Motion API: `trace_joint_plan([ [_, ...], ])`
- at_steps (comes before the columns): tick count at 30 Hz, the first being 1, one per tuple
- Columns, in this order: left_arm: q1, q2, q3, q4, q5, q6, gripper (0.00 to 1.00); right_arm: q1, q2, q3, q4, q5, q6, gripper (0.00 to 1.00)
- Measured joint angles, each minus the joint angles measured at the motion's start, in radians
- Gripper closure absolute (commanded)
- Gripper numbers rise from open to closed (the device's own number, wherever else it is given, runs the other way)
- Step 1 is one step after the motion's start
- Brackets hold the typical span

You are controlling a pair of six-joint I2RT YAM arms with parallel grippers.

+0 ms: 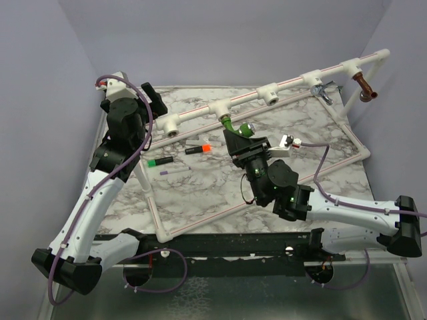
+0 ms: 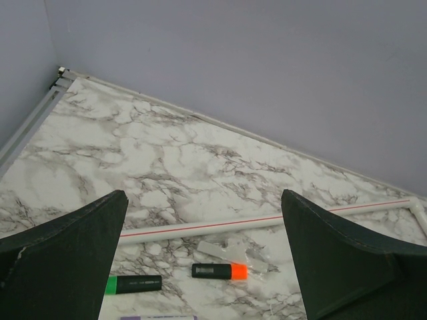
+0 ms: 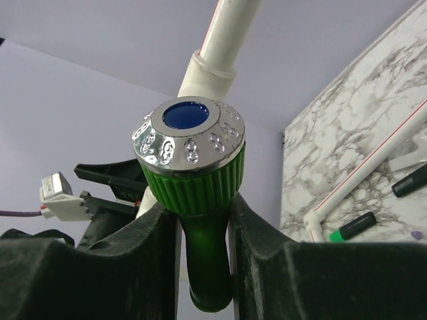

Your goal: Install the water faucets

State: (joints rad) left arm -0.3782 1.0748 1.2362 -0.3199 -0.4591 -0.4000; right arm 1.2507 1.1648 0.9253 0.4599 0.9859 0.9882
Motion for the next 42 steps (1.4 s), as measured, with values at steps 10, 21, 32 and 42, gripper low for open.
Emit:
trace_joint_plan([
  [10, 0.0, 0.0, 0.0, -0.001, -0.001, 0.0, 0.01, -0.003, -0.013, 0.0, -0.061, -0.012, 0.226, 0.99],
  [21, 0.0, 0.0, 0.0, -0.002, 0.0, 0.0, 0.01, -0.009, -0.023, 0.0, -0.088, -0.029, 0.307, 0.72],
  [32, -0.006, 0.0, 0.0, -0.002, 0.021, -0.007, 0.01, -0.003, -0.027, -0.021, -0.064, -0.081, 0.278, 0.29],
  [42, -0.006, 0.0, 0.0, -0.002, 0.021, -0.008, 0.01, -0.002, -0.073, -0.053, -0.068, -0.143, 0.146, 0.19],
])
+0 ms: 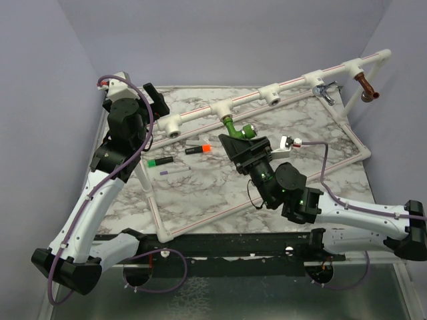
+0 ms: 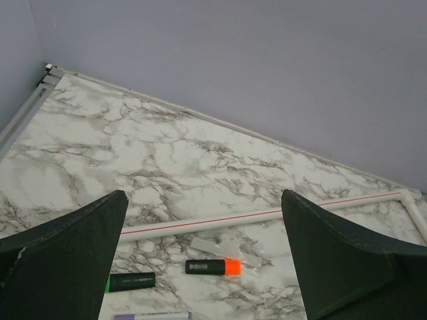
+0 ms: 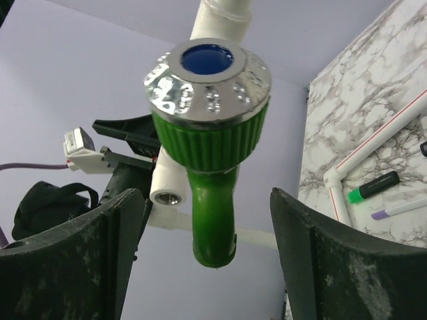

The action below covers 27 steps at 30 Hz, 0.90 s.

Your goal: Install the water faucets

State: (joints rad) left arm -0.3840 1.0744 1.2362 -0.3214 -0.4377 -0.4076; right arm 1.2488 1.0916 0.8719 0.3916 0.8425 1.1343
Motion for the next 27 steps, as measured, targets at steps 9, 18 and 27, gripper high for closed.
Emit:
trace_joint_plan([
  [9, 0.0, 0.009, 0.009, -0.007, 0.0, 0.001, 0.01, 0.0, -0.157, 0.001, -0.178, -0.07, -0.183, 0.18],
  [18, 0.0, 0.024, 0.031, -0.032, 0.0, 0.003, 0.01, 0.0, -0.261, 0.072, -0.467, -0.129, -0.54, 0.2],
  [27, 0.0, 0.026, 0.034, -0.035, 0.0, 0.004, 0.01, 0.0, -0.282, 0.209, -0.624, -0.248, -1.178, 0.17],
])
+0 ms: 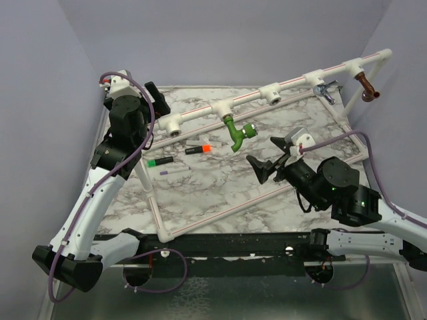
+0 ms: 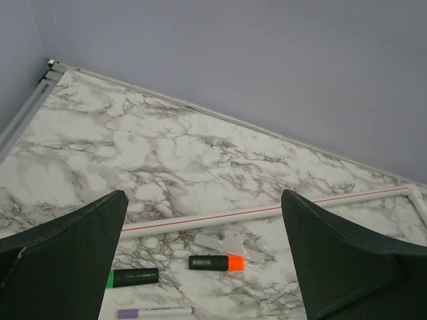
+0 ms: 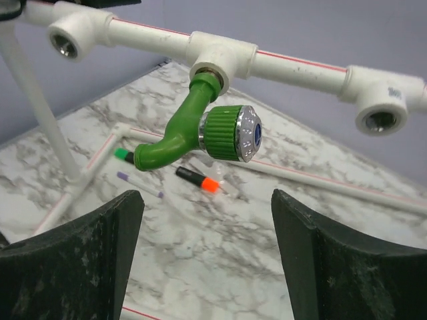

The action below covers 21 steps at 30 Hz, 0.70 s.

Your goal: Install the water faucets

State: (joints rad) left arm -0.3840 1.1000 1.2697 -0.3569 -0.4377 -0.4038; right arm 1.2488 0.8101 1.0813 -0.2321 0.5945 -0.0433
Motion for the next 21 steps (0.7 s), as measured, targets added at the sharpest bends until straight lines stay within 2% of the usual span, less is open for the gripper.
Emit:
trace_joint_plan([
  [7, 0.0, 0.0, 0.0, 0.0, 0.0, 0.0, 0.01, 0.0, -0.003, 0.006, -0.039, -0.081, -0.528, 0.14],
  [13, 0.0, 0.001, 0.002, -0.003, 0.0, 0.001, 0.01, 0.0, 0.01, -0.066, 0.024, -0.082, -0.977, 0.13],
  [21, 0.0, 0.001, 0.003, -0.004, -0.001, 0.009, 0.01, 0.0, 0.075, -0.103, 0.213, -0.082, -1.304, 0.12],
])
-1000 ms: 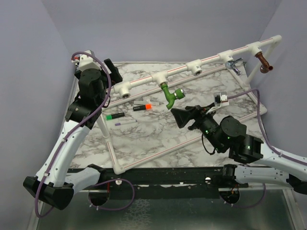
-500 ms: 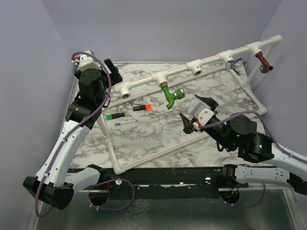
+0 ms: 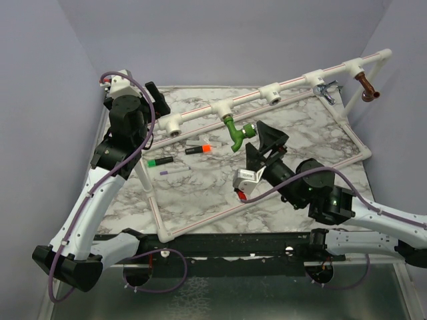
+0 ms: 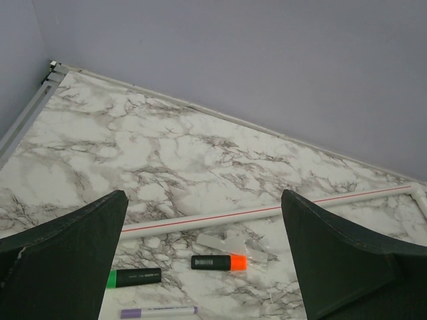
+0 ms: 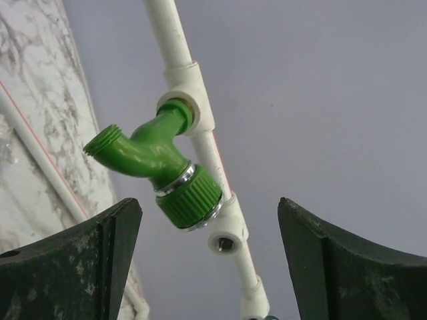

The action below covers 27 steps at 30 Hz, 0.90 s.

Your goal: Install the water faucets

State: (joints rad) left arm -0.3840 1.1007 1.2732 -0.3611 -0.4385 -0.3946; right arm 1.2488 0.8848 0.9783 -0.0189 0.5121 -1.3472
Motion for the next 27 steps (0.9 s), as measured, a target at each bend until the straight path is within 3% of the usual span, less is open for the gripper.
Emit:
trace_joint_plan([
  [14, 0.0, -0.005, -0.004, 0.005, 0.0, 0.015, 0.01, 0.0, 0.138, 0.051, 0.04, 0.019, -0.128, 0.15],
  [27, 0.0, -0.007, -0.013, 0.013, -0.002, 0.021, 0.01, -0.001, 0.213, 0.051, 0.047, 0.056, -0.158, 0.48],
])
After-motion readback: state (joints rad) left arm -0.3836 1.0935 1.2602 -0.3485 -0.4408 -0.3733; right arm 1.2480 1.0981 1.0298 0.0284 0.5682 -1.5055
